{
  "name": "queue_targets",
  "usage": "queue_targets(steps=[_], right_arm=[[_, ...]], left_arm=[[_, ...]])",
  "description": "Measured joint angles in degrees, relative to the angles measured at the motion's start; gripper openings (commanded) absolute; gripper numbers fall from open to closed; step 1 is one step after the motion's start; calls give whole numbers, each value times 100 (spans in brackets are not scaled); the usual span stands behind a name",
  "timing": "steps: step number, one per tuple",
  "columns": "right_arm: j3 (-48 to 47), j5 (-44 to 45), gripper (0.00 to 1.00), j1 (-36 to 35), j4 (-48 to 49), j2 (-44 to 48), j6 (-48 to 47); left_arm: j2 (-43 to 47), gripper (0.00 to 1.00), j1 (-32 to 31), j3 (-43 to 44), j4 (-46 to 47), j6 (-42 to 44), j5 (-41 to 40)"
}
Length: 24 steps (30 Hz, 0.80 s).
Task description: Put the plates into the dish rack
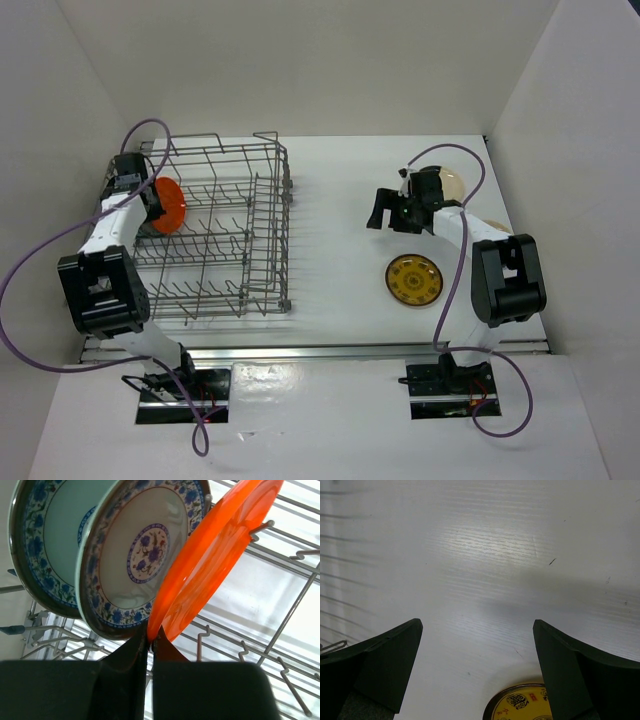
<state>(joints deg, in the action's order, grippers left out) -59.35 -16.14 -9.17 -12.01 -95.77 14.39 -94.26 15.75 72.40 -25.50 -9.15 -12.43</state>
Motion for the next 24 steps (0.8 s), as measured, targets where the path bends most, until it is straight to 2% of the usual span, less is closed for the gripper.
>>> queue_targets(steps=[5,7,9,10,12,14,15,20,24], right_arm=[[-44,-15,100,0,-4,0,13],[-46,-20,100,0,-4,0,35],[-46,-20,100,0,-4,0,55],[-48,-20,100,0,-4,0,61],[-48,-20,100,0,-4,0,76],[-48,-22,100,0,-4,0,79],[-48,-17,100,0,-4,0,79],[-48,98,100,0,-15,0,81],[-90,302,100,57,-140,33,81]], left_arm=[[87,1,-240,4,-173,4,-240],[114,9,-299,4,-313,4,-310],[118,9,-317,4,-361,-2,-350],[118,12,-319,4,-369,0,-356],[120,35,-326,4,-385,7,-350],[125,53,-345,4,-503,24,-295],[127,70,-369,4,-555,28,-282],[350,81,-433,4,-702,24,-304],[872,90,-485,11,-682,22,-284]])
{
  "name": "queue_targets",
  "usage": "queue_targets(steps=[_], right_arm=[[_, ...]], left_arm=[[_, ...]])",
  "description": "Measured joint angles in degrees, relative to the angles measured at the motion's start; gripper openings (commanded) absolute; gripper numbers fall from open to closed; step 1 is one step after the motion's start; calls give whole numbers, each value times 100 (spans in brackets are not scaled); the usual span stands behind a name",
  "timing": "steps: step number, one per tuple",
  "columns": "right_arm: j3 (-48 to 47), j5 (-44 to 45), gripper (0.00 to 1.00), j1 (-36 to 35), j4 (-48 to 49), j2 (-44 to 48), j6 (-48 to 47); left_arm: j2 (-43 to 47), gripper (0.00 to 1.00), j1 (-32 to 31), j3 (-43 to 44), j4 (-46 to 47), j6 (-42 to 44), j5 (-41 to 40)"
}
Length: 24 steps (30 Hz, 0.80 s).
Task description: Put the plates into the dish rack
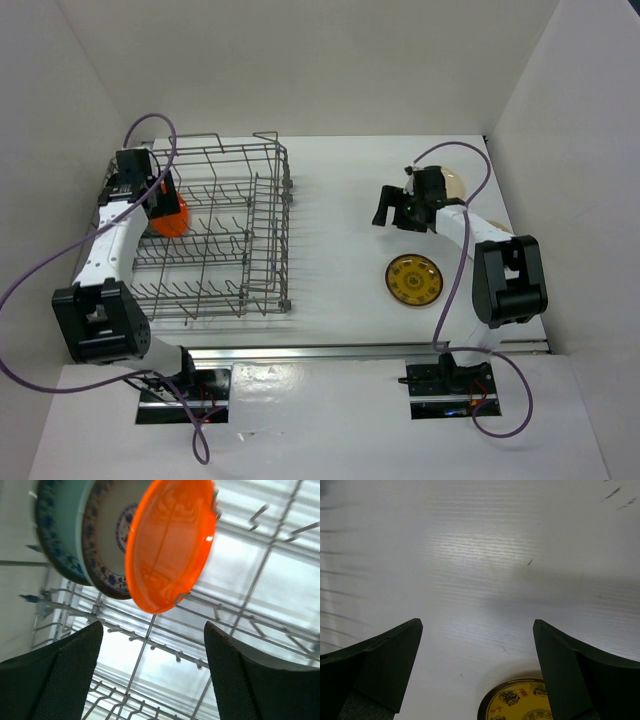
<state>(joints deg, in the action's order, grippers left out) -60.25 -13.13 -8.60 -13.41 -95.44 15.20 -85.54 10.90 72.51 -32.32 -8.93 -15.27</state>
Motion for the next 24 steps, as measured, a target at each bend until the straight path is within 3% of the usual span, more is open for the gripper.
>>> queue_targets(steps=[4,10,18,24], right_arm=[[-22,372,100,210,-142,190,2],[188,688,100,881,-271,887,184],[1412,785,100,1440,-715,1934,619],[2135,772,100,1567,-914,2487,957]], left_arm=[[560,95,-79,229,24,0,267],[1213,99,-444,710,407,-42,1624],[678,99,-1399,1235,479,-50,2656],[570,99,-1609,1174,525,-72,3029]])
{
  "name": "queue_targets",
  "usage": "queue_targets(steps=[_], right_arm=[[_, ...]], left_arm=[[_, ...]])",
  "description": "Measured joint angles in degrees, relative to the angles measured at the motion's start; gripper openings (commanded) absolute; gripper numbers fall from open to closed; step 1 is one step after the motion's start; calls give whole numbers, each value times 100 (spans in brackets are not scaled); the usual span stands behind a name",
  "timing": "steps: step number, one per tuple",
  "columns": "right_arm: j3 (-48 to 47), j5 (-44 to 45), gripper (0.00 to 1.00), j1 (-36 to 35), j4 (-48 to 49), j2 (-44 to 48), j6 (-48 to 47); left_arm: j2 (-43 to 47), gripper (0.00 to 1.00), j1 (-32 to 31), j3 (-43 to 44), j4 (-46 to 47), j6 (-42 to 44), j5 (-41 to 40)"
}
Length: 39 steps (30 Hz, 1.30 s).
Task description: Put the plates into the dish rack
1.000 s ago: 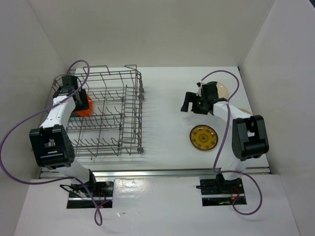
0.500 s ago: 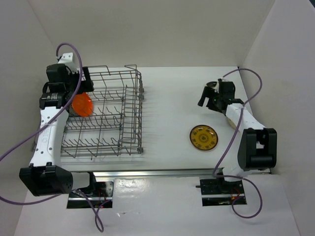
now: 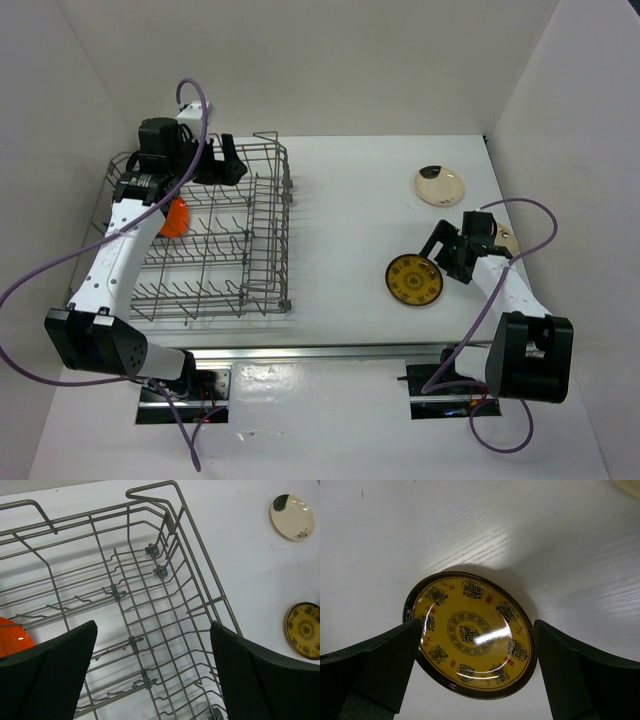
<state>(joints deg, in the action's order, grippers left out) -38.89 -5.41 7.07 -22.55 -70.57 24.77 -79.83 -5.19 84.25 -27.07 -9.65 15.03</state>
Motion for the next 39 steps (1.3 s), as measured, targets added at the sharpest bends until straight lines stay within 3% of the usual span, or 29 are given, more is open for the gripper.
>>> queue_targets(steps=[6,13,23,26,27,30,36,39], right_arm=[[103,-42,100,22,-90,52,358],[111,-31,100,22,-275,-623,815],[258,22,100,22,-328,-479,1139],[291,-72,90,22,-293,-468,1152],[323,-127,79,22,-260,-455,1158],[509,-308,62,26,-85,-367,1176],[721,-616,39,-13,133,-358,1226],[730,-734,15,-90,317,-549,1250]], left_arm=[[37,99,-4,-162,125,-44,170],[199,99,-28,-409,175,-107,229],[271,99,-33,-442,212,-116,282],[271,99,-31,-442,227,-120,352],[271,99,-31,-442,227,-120,378],[271,99,-33,-442,225,-122,485],[271,99,-33,-391,221,-125,715],[271,99,-33,-363,223,-125,798]])
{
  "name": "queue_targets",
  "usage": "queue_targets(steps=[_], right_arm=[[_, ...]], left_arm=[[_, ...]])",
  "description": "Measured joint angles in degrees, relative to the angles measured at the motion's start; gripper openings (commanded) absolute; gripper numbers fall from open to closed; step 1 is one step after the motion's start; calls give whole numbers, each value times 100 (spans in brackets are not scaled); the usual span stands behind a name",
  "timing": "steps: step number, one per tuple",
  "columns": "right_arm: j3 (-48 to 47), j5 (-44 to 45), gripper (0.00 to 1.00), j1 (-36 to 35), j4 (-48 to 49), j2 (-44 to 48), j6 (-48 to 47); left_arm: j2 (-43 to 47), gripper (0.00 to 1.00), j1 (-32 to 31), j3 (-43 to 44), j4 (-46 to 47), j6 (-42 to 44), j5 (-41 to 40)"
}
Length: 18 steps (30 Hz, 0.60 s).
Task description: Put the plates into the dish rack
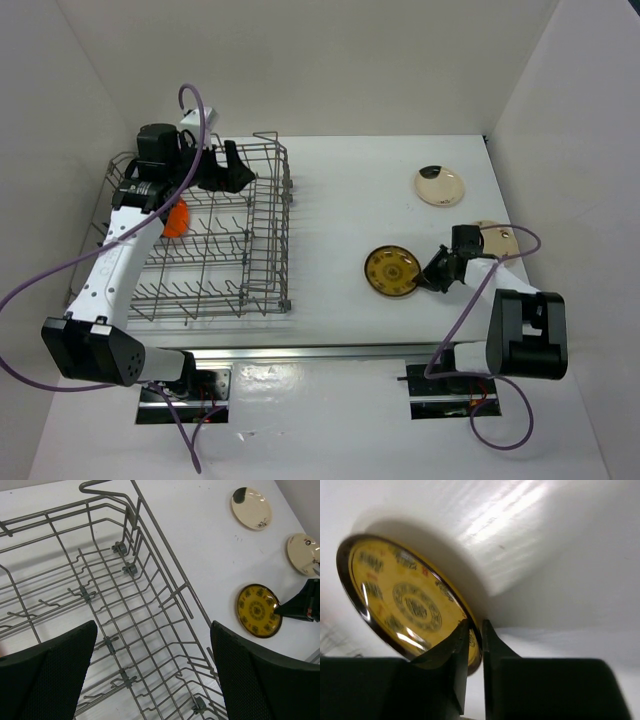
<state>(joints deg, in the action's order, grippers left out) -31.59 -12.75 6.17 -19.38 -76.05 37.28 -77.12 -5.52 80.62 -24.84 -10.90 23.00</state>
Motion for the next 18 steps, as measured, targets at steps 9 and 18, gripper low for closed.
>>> queue_targets(steps=[9,18], right_arm=[[-393,-369,0,-264,603,-625,55],[-1812,-866,0,-525,621,-555,-876]], left_arm=[[0,92,2,15,181,-190,662],[-385,85,-658,247,942,-774,1856]])
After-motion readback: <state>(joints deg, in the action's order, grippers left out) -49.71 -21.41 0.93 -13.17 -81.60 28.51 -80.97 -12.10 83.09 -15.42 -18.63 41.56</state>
